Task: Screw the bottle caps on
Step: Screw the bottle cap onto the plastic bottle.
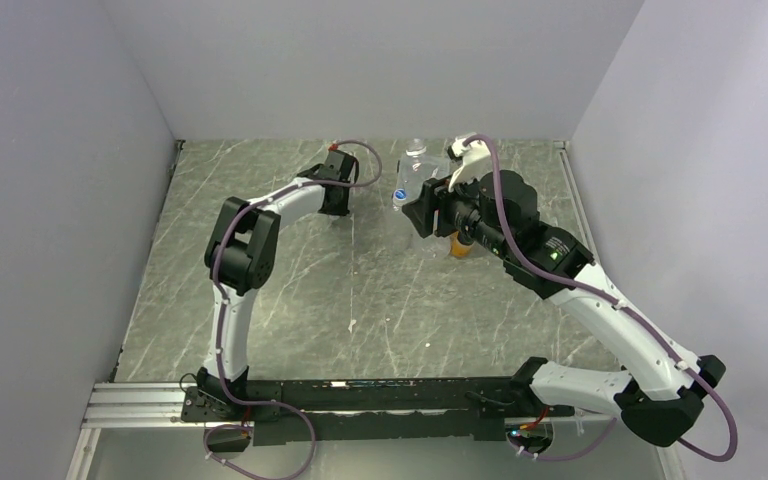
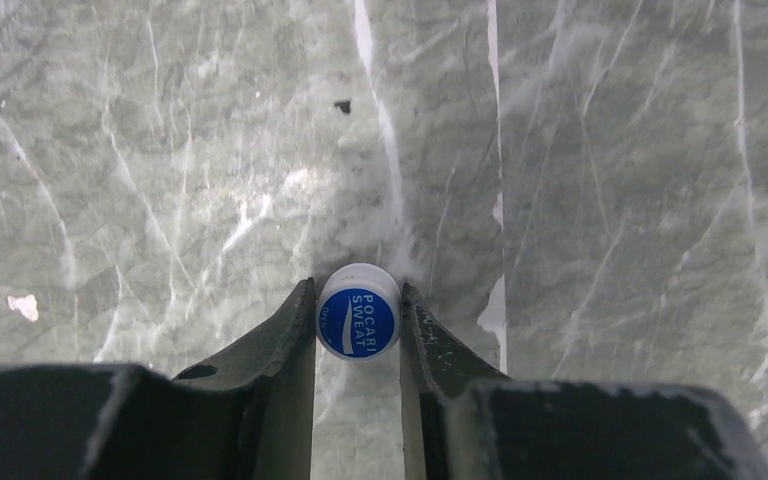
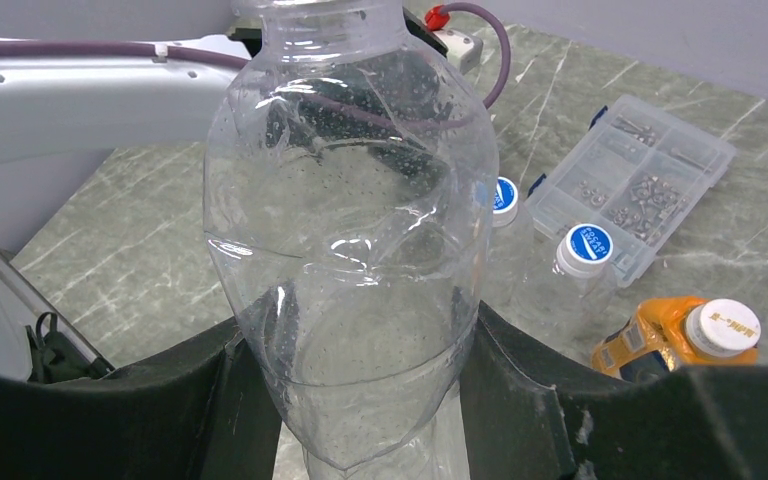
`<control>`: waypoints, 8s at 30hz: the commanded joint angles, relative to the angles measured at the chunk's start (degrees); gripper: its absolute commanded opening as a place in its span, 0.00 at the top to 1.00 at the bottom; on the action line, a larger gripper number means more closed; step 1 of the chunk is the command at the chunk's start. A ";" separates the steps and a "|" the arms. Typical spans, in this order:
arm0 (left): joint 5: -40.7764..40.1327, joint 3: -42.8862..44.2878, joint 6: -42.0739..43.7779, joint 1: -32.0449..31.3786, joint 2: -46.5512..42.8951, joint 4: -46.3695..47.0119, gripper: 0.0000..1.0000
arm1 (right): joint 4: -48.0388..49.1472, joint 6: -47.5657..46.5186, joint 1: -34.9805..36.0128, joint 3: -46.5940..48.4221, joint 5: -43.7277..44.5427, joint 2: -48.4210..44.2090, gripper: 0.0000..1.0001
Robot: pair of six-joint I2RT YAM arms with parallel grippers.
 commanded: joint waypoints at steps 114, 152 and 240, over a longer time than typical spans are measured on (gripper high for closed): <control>77.14 13.84 29.34 -3.70 -51.08 -39.05 0.48 | 9.14 -10.58 7.28 7.30 -51.40 6.95 0.66; 36.36 0.39 -1.44 -3.62 -63.91 3.46 0.01 | 19.32 -4.86 8.35 2.78 -3.35 5.55 0.64; 72.50 -0.76 -10.66 -3.70 -55.97 19.74 0.97 | 37.72 7.28 -3.89 3.47 -60.18 5.54 0.72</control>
